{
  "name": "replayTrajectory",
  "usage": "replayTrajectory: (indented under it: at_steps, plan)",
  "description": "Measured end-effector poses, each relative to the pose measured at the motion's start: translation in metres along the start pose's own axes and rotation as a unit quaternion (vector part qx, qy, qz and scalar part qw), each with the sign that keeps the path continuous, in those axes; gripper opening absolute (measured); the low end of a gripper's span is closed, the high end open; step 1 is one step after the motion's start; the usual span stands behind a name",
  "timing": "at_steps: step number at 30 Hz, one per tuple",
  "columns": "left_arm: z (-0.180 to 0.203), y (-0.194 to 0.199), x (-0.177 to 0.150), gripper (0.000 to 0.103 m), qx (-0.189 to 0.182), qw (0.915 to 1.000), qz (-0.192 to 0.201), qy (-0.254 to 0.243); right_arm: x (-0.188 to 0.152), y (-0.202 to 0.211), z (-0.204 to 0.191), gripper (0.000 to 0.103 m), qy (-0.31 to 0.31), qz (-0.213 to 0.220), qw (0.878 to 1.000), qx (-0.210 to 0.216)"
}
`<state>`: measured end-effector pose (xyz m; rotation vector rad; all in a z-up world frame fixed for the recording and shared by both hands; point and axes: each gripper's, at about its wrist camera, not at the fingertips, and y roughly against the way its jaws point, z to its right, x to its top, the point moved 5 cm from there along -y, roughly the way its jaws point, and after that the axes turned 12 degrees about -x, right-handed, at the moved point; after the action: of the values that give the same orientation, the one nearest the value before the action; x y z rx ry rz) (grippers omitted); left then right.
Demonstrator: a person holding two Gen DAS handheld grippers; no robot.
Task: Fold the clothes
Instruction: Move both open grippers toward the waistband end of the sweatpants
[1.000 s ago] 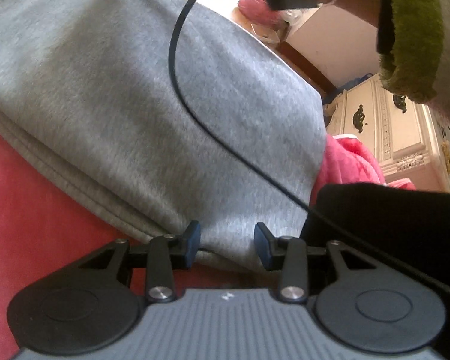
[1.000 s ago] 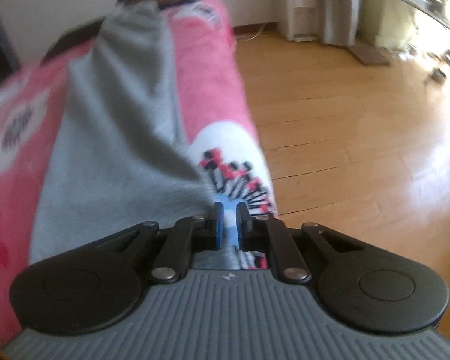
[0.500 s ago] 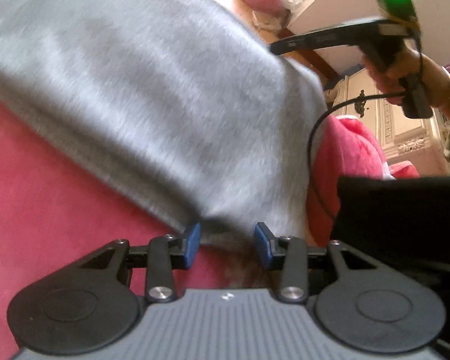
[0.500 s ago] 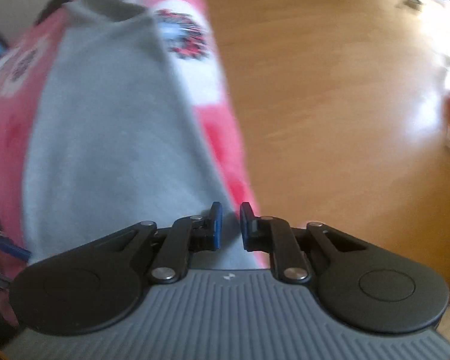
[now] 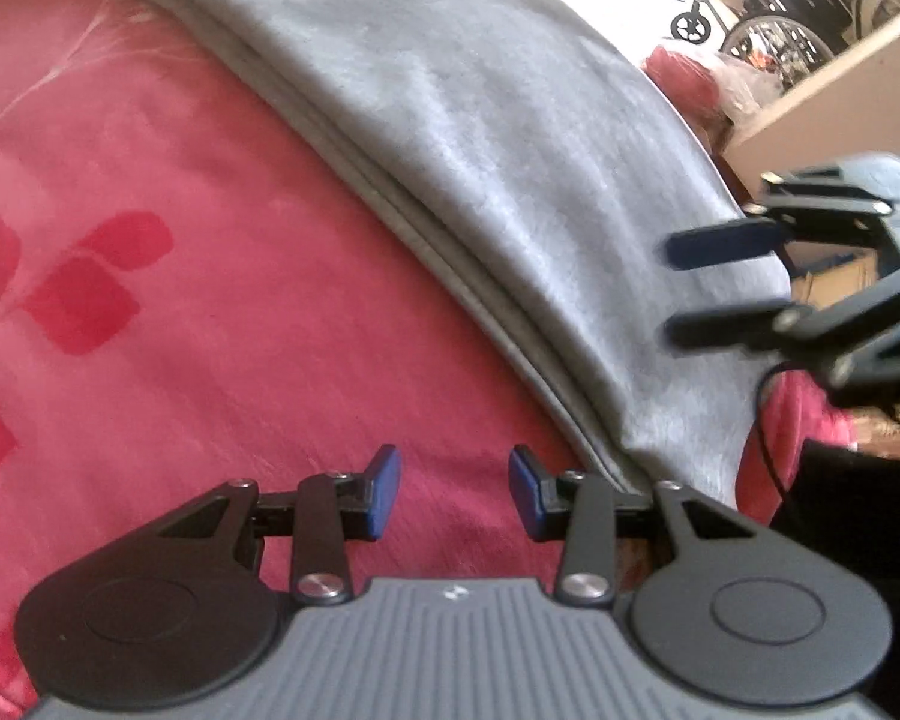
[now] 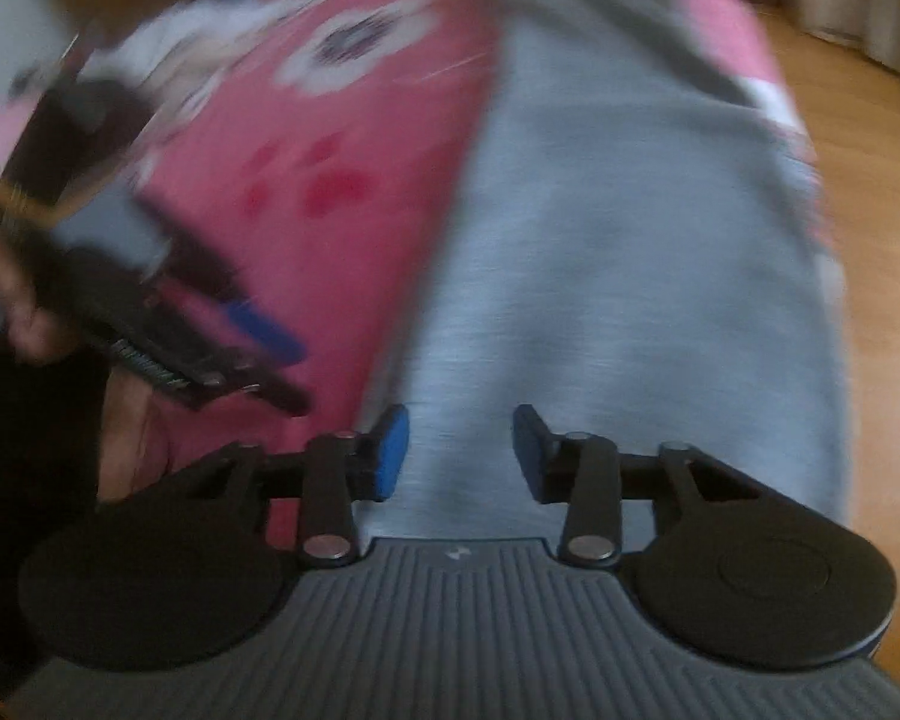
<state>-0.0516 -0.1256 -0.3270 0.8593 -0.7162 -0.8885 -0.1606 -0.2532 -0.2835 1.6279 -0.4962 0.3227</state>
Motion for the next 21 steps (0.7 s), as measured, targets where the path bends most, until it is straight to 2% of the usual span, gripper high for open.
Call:
replayTrajectory:
  at_steps: [2,5,8,11,14,16,18,21]
  plan:
    - [0.000,0.000,-0.001,0.041,0.004,1.0000,0.002,0.000,0.011,-0.004,-0.018,0.041,0.045,-0.008,0.999,-0.007]
    - [-0.007,0.006,0.010,0.041,0.006,0.9995,0.018,0.023,0.045,-0.002,-0.020,0.041,0.077,-0.009,0.997,-0.025]
    - [-0.022,0.020,0.031,0.041,0.011,0.9974,0.054,0.046,0.100,0.005,-0.007,0.049,0.065,0.000,0.997,-0.049]
    - [-0.046,0.044,0.058,0.043,0.030,0.9927,0.098,0.063,0.161,0.004,0.015,0.053,0.019,0.019,0.997,-0.073]
    - [-0.080,0.078,0.086,0.047,0.070,0.9837,0.148,0.075,0.215,-0.015,0.042,0.053,-0.039,0.034,0.993,-0.104]
    - [-0.105,0.102,0.102,0.049,0.092,0.9747,0.183,0.089,0.249,-0.030,0.060,0.053,-0.078,0.044,0.988,-0.123]
    - [-0.132,0.124,0.113,0.053,0.108,0.9643,0.215,0.110,0.267,-0.043,0.075,0.053,-0.098,0.058,0.985,-0.129]
    - [-0.167,0.146,0.132,0.053,0.123,0.9485,0.256,0.141,0.293,-0.066,0.086,0.053,-0.100,0.088,0.983,-0.127]
